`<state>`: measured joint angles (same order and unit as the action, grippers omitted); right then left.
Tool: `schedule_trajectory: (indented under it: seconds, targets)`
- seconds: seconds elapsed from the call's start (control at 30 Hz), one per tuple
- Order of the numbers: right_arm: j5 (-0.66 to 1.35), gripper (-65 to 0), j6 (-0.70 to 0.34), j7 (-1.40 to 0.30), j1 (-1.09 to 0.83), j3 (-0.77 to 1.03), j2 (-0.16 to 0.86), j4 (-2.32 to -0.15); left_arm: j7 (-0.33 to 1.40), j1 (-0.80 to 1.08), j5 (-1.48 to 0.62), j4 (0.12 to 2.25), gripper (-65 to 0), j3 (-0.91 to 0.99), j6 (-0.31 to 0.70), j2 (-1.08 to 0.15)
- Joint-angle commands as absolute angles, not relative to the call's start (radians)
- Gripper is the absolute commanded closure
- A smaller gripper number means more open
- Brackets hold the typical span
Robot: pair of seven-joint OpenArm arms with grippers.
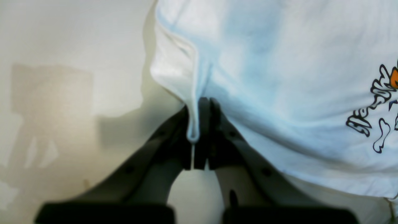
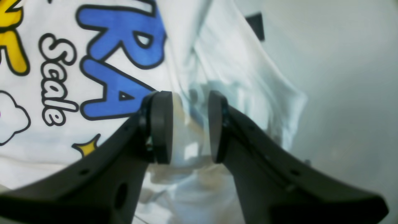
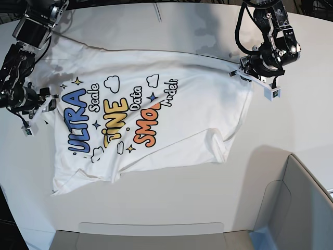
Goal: Layout the t-shirt on the table in an organized manner, then fold the t-shirt properly
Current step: 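Pull the hem with the right gripper to straighten the t-shirt side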
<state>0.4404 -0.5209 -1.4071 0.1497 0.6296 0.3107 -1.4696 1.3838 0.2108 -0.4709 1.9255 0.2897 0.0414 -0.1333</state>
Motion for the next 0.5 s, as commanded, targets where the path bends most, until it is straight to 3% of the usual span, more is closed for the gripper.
schedule_trajectory:
  seconds: [0.0,0.47]
  targets:
    - [0.447,-19.6,-0.532,-1.396,0.173,0.631,0.334,-1.486,1.388,0.203,-0.475,1.942,0.0,0.295,0.041,-0.139]
    - [0.443,-19.6,-0.524,-1.095,0.334,0.567,0.446,-1.109,1.388,0.208,-0.475,1.942,0.0,0.295,0.041,-0.14]
